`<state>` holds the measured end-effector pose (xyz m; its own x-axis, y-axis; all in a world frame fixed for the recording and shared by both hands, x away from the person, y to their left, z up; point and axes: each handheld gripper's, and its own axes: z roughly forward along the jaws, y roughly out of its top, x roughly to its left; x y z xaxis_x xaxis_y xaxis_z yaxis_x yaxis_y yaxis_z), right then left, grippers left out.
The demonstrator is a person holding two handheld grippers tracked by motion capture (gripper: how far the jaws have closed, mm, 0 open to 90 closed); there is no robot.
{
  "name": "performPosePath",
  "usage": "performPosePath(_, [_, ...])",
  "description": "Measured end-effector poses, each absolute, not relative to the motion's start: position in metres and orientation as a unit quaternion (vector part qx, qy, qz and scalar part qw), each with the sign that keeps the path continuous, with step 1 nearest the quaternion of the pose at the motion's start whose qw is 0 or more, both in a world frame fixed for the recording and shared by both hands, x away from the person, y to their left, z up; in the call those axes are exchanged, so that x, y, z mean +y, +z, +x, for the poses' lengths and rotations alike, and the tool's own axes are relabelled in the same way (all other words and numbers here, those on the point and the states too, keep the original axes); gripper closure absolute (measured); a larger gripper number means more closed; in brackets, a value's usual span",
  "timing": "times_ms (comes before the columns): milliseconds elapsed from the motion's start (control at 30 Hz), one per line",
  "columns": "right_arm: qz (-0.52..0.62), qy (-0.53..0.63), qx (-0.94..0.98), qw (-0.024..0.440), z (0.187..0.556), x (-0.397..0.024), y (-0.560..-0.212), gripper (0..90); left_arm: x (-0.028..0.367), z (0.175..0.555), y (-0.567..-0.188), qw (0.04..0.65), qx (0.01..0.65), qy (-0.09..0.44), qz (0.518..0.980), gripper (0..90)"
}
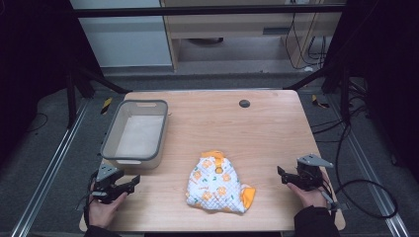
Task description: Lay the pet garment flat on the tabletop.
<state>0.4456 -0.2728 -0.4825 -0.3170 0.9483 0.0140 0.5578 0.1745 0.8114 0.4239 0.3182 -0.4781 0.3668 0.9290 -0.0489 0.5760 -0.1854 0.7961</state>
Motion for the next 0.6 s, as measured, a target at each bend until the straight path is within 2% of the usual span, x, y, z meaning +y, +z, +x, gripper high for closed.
performPosePath(300, [0.517,0.390,0.708,0.283,0.441,-0.272,-0.471,23.2,0.315,0.420,-0.470,0.402,0.507,0.218,0.731,27.2])
performPosePath(600, [0.507,0.392,0.718,0.271,0.442,-0.266,-0.458,27.3,0.311,0.420,-0.446,0.425,0.482,0.220,0.733,25.6])
